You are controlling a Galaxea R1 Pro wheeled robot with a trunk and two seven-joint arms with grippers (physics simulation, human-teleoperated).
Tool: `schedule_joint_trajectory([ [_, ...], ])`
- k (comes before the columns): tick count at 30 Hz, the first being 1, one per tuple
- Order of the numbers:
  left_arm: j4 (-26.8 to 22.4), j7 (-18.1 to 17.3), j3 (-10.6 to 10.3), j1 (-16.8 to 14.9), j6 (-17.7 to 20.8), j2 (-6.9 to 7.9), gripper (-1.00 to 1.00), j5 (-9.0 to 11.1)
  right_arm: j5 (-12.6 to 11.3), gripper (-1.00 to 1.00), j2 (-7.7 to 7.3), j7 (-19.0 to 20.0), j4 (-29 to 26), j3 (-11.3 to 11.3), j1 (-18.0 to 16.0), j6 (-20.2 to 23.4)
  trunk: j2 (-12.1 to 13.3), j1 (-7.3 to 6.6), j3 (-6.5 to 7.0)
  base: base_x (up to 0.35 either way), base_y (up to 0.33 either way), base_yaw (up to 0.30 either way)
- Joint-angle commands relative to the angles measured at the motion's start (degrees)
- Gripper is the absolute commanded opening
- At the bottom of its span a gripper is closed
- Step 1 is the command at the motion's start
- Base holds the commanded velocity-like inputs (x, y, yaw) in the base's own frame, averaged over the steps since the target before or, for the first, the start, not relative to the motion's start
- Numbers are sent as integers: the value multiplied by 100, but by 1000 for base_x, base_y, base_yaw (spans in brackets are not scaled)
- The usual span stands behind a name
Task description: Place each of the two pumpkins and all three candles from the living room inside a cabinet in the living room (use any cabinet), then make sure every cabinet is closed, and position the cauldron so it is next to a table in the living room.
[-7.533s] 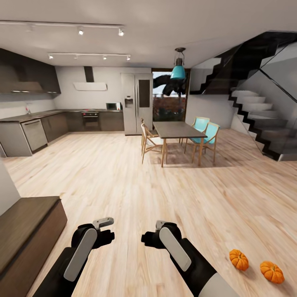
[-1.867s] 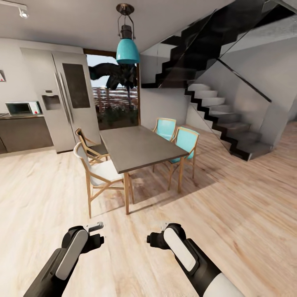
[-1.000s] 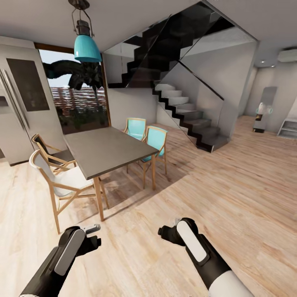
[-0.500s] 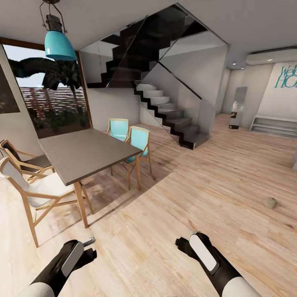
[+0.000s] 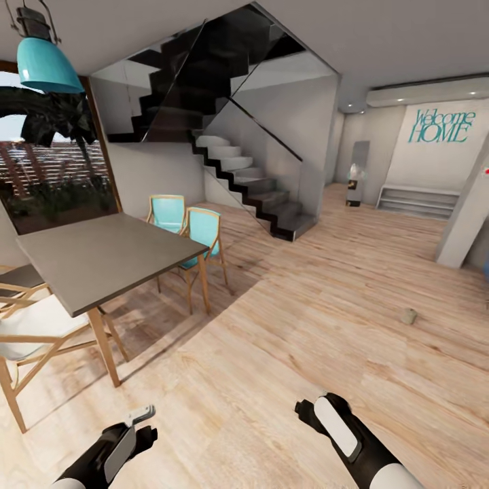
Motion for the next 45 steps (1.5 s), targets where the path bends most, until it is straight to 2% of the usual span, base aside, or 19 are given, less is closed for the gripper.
schedule_joint_trajectory([
  [1, -8, 38, -51, 0, -101, 12, 100, 53, -33, 100, -7, -41, 39, 31, -5, -33, -4, 0, -13, 0, 0, -214],
  [10, 52, 17, -97, 26, -598, 26, 100, 58, -26, 100, -7, -34, 175, 31, -6, -193, -4, 0, -82, 0, 0, -176],
  [17, 176, 17, -109, 27, -636, 16, 100, 56, -17, 100, -7, -41, 185, 31, 88, -265, -4, 0, -142, 32, 7, -127],
  [20, 195, 15, -104, 27, -642, 54, 100, 56, -15, 100, -7, -42, 185, 31, 103, -270, -4, 0, -168, 195, 91, -96],
  [24, 205, 10, -96, 27, -636, 80, 100, 64, -15, 100, -7, -35, 280, 31, 108, -286, -4, 0, -195, 261, 147, -57],
  [34, 207, 8, -111, 27, -636, 35, 100, 52, -14, 100, -7, -24, 380, 31, 110, -284, -4, 0, -204, 278, 168, -19],
  [45, 207, 8, -129, 27, -643, 17, 100, 53, -21, 100, -7, 126, 447, 37, 110, -556, -4, 0, -240, 308, 89, -230],
])
